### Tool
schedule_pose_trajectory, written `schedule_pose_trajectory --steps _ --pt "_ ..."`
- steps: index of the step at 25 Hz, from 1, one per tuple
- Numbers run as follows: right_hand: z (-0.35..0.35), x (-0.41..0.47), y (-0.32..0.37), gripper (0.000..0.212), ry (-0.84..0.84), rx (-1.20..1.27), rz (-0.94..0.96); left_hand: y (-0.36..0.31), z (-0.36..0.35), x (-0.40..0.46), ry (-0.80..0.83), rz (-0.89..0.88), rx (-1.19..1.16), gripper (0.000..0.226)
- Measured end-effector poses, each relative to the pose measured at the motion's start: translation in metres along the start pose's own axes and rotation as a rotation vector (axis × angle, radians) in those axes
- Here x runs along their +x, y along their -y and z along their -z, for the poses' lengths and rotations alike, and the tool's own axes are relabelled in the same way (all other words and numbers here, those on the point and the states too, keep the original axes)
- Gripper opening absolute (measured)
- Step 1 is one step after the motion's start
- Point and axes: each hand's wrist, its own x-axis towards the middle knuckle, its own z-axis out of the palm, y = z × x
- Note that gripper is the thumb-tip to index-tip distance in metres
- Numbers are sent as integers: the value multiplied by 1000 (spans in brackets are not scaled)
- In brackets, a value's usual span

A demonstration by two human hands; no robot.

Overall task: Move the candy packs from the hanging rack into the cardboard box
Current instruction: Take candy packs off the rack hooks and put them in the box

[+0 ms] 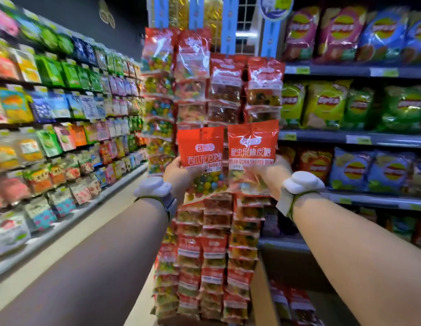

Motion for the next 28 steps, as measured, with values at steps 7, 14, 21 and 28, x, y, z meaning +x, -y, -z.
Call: schedule_pose_trajectory --steps 7,14,21,28 --pt "-124 46 50 28 9 -54 143 -71 100 69 -46 -191 42 29" --pt "-171 110 105 42 -90 -90 277 -125 136 141 -92 -298 78 31" --pt "-185 194 145 39 -124 -160 420 -169 135 221 -125 -434 125 69" --pt "-195 289 194 73 -130 -38 616 -219 101 296 -321 -615 84 61"
